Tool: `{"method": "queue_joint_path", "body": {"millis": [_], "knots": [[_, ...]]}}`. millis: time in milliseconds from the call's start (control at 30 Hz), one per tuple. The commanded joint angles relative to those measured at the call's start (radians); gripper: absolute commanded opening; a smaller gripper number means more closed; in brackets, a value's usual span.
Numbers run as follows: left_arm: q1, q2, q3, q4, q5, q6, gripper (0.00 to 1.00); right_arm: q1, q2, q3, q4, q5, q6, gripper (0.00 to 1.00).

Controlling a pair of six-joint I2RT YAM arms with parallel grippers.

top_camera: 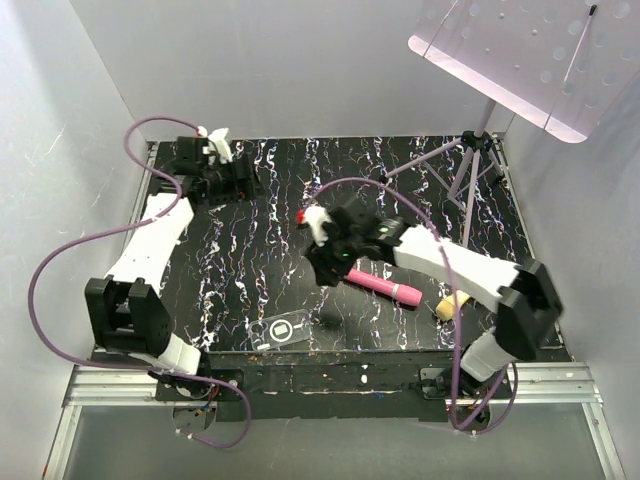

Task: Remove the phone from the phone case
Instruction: Pick up the phone at the center of the board.

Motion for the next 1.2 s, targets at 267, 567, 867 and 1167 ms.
{"method": "queue_joint_path", "body": {"millis": [267, 567, 867, 1167], "knots": [[-0.353, 0.349, 0.121, 0.137, 0.012, 0.090, 0.98, -0.235, -0.651, -0.443, 0.171, 0.145, 0.392, 0.61], [-0.437, 0.728, 0.523, -0.114, -0.122, 0.349, 0.98, -0.251, -0.995, -0.557, 0.231, 0.046, 0.439, 0.60], [-0.451, 0.877, 0.726, -0.226, -0.077, 0.452, 0.98, -0.256, -1.062, -0.594, 0.212, 0.088, 0.421, 0.59], [-0.502, 0.935, 0.755, -0.202, -0.095, 0.372, 0.98, -0.258, -1.044, -0.600, 0.237, 0.071, 0.439, 0.59]]}}
